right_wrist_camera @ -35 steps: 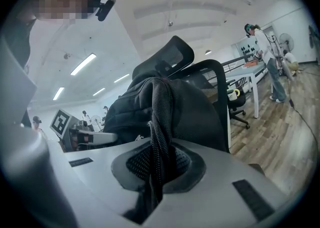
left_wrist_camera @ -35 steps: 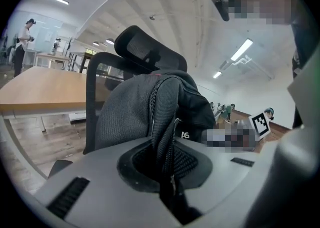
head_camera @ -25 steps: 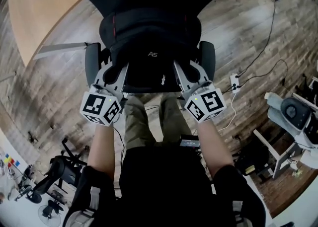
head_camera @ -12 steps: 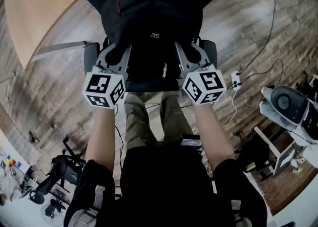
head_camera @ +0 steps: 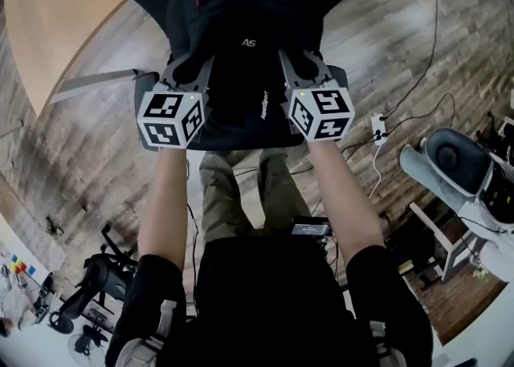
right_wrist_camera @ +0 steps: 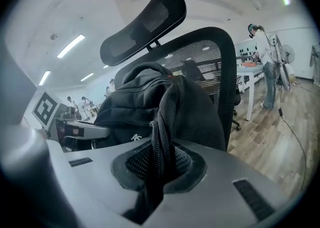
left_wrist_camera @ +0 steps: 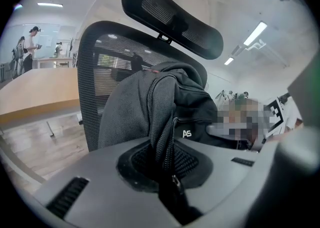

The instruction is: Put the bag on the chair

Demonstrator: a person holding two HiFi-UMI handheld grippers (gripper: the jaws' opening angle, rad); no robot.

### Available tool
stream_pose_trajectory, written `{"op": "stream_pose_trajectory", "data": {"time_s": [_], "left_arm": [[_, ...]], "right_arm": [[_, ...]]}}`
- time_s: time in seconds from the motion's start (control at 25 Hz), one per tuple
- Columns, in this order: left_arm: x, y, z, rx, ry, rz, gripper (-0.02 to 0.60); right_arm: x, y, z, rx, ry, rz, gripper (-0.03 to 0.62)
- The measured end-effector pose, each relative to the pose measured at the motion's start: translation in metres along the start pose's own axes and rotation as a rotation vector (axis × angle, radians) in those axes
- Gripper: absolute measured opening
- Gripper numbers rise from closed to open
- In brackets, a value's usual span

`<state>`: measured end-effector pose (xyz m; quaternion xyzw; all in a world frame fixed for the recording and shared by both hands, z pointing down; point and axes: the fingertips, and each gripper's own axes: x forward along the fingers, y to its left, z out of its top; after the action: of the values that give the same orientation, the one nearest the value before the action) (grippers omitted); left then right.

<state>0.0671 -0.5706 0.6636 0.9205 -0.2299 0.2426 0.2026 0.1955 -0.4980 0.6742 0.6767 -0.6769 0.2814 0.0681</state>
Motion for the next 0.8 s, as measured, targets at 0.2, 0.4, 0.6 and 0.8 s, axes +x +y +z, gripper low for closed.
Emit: {"op": "stream_pose_trajectory", "data": {"time_s": [0.2, 0.4, 0.6, 0.8], "left_arm": [[0.014, 0.009, -0.004, -0.033, 0.018, -0.002, 0.041], [0.02, 0.011, -0.005, -0.017, 0.022, 0.006, 0.049], [0.019, 0.016, -0.009, -0.012, 0.02, 0.017, 0.07], [0.007, 0.012, -0.009, -0.035, 0.04, -0.005, 0.172]], "right_arm": [[0.015, -0.01, -0.005, -0.019, 0.027, -0.019, 0.043], [0.017, -0.013, -0.006, -0.027, 0.035, -0.022, 0.05], [0.016, -0.012, -0.008, -0.011, 0.044, -0.01, 0.08], [0.002, -0.013, -0.007, 0.009, 0.056, -0.006, 0.185]]}}
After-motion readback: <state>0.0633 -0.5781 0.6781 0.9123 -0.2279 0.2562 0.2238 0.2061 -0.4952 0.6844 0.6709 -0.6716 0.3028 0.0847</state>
